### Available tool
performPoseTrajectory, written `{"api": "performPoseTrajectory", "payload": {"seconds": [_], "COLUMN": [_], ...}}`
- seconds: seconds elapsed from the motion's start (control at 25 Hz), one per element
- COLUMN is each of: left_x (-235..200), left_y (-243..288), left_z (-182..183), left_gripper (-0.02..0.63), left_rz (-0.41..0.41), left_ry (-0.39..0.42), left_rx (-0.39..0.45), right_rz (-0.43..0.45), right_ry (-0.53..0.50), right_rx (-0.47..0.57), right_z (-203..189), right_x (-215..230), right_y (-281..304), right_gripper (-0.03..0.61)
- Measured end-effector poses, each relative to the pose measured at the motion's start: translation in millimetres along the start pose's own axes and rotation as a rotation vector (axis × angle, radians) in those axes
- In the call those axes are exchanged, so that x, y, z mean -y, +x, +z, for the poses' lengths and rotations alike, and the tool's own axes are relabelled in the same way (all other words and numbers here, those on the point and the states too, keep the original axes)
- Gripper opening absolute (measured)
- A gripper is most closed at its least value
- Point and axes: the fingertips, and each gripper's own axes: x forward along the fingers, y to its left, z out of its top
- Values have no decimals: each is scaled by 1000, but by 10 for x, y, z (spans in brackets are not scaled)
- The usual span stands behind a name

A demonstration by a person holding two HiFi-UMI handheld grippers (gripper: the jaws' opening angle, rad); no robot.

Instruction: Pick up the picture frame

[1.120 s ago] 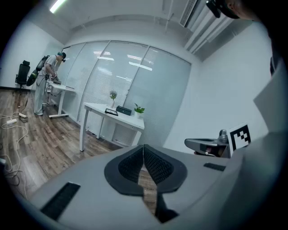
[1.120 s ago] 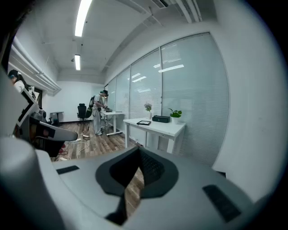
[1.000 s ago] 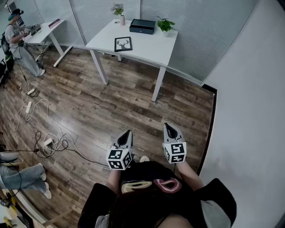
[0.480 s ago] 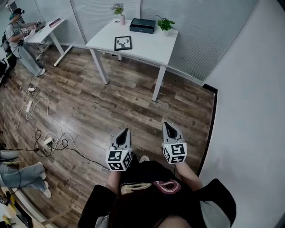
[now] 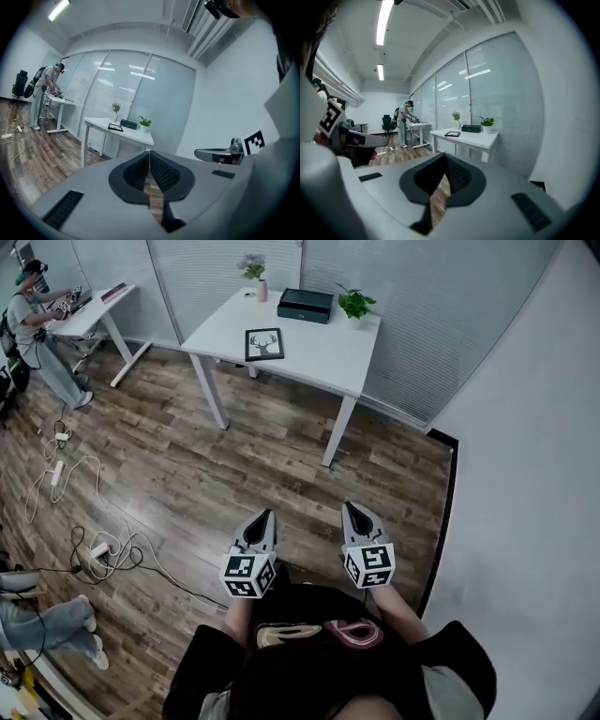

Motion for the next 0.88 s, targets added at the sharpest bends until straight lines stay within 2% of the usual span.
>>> {"api": "performPoseTrajectory", "payload": {"seconds": [0.2,0.48,0.88], "left_x": [-297,-829,-1538], "left_y": [305,681,912], "left_z": [220,551,795], "left_gripper": [18,18,18], "left_rz": [-52,-82,-130], "left_ry": [-34,2,39], "left_rx": [8,-11,-50], "right_rz": [-9,-63,-104], "right_ry": [-10,34,81], "right_rx": [-11,-5,-12], "right_z": [141,374,404], "right_x": [23,21,-349], "right_y": [421,1078,1682], "right_gripper": [11,11,11]}}
